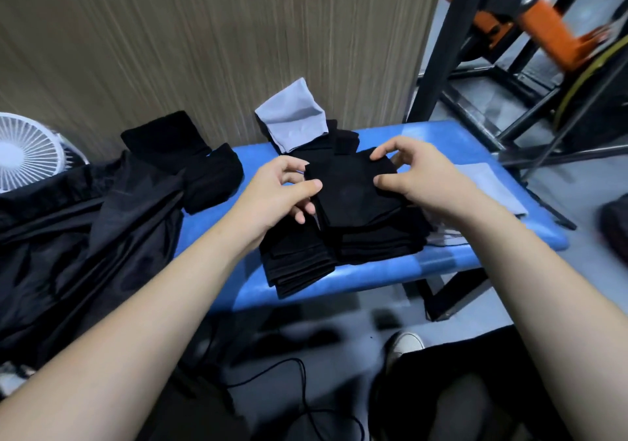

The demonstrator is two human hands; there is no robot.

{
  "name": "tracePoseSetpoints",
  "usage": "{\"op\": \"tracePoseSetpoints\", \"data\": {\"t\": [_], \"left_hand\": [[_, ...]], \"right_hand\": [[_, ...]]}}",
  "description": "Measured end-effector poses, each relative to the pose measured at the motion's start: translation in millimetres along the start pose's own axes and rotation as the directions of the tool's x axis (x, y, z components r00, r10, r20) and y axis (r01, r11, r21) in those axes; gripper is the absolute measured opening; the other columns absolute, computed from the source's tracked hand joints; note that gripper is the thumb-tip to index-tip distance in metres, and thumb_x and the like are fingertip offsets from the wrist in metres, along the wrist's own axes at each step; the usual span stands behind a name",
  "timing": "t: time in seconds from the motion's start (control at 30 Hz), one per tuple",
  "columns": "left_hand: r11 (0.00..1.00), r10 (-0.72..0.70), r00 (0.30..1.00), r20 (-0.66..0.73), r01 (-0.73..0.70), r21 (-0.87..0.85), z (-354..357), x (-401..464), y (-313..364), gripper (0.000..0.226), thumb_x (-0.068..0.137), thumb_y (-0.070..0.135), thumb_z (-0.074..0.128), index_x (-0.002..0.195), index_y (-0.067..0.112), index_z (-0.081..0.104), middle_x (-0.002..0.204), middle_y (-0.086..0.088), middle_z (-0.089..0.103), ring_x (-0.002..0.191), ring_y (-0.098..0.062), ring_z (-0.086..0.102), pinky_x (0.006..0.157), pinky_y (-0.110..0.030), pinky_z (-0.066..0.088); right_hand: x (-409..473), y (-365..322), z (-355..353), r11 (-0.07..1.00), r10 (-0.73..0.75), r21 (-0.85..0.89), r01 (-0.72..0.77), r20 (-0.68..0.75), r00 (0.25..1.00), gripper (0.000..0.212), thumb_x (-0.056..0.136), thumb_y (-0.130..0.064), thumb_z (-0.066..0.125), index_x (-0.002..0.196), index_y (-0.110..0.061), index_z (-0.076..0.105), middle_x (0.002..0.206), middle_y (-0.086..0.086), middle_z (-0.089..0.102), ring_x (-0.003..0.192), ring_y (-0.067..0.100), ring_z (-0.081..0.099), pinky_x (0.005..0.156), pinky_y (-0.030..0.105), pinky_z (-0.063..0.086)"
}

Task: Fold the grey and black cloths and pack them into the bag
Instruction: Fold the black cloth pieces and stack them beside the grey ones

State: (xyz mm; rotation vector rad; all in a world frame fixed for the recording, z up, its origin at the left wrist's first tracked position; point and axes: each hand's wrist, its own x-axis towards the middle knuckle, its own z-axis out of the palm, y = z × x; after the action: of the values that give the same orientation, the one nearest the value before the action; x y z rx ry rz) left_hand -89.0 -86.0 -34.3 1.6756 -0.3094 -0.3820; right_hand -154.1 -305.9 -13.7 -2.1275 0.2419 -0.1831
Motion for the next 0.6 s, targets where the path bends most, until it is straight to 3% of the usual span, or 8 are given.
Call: {"op": "tracePoseSetpoints", "data": {"t": [0.1, 0.23, 0.37, 0.43, 0.5, 0.6], "left_hand": [[1.0, -0.004, 1.0, 0.026, 0.004, 0.015, 16, 5, -1, 0.017, 0.092, 0.003, 0.067, 0.106, 0.006, 0.058, 0.086, -0.01, 0.062, 0.054, -0.017, 0.06, 0.044, -0.024, 0.045], [0.999, -0.037, 0.998, 0.043, 0.035, 0.042, 29, 8, -1, 0.023, 0.093, 0.007, 0.067, 0.113, 0.001, 0.058, 0.087, -0.011, 0.062, 0.053, -0.017, 0.059, 0.043, -0.024, 0.044], [0.951, 0.033, 0.999, -0.001, -0.031, 0.307, 37, 12, -7, 0.012, 0.092, 0.023, 0.068, 0.1, 0.018, 0.061, 0.075, 0.005, 0.058, 0.051, -0.007, 0.054, 0.052, -0.021, 0.044], [0.915, 0.077, 0.997, -0.007, -0.068, 0.398, 37, 15, -11, 0.012, 0.09, 0.031, 0.068, 0.098, 0.024, 0.063, 0.075, 0.013, 0.056, 0.055, -0.003, 0.051, 0.064, -0.024, 0.044], [0.896, 0.094, 0.996, -0.013, -0.079, 0.438, 36, 17, -14, 0.01, 0.088, 0.034, 0.068, 0.095, 0.027, 0.064, 0.075, 0.015, 0.055, 0.055, 0.0, 0.048, 0.066, -0.026, 0.041], [0.892, 0.123, 0.992, -0.019, -0.103, 0.44, 35, 17, -14, 0.006, 0.087, 0.033, 0.067, 0.088, 0.033, 0.062, 0.079, 0.011, 0.059, 0.06, -0.008, 0.055, 0.069, -0.031, 0.047]], "right_hand": [[-2, 9, -11, 0.99, -0.006, -0.14, 0.007, 0.006, 1.0, 0.026, 0.083, -0.009, 0.069, 0.105, -0.021, 0.063, 0.089, 0.006, 0.063, 0.064, 0.015, 0.055, 0.06, 0.027, 0.049], [-1, 17, -17, 0.967, -0.001, -0.255, 0.005, 0.015, 1.0, 0.025, 0.082, -0.008, 0.067, 0.102, -0.022, 0.062, 0.077, 0.0, 0.059, 0.066, 0.016, 0.055, 0.06, 0.03, 0.046], [-3, 25, -20, 0.908, -0.007, -0.417, 0.025, 0.044, 0.999, 0.023, 0.084, -0.016, 0.066, 0.102, -0.027, 0.057, 0.074, -0.008, 0.051, 0.069, 0.012, 0.051, 0.057, 0.025, 0.036], [-3, 26, -20, 0.87, -0.02, -0.491, 0.049, 0.065, 0.998, 0.024, 0.086, -0.022, 0.067, 0.105, -0.029, 0.056, 0.083, -0.005, 0.048, 0.075, 0.016, 0.051, 0.062, 0.027, 0.037], [-4, 25, -19, 0.841, -0.019, -0.539, 0.051, 0.066, 0.998, 0.027, 0.087, -0.03, 0.068, 0.111, -0.03, 0.056, 0.098, -0.001, 0.047, 0.084, 0.021, 0.054, 0.075, 0.032, 0.044], [-6, 22, -19, 0.807, -0.038, -0.588, 0.048, 0.029, 0.999, 0.029, 0.087, -0.04, 0.066, 0.112, -0.032, 0.054, 0.107, 0.0, 0.045, 0.09, 0.026, 0.059, 0.084, 0.04, 0.051]]}}
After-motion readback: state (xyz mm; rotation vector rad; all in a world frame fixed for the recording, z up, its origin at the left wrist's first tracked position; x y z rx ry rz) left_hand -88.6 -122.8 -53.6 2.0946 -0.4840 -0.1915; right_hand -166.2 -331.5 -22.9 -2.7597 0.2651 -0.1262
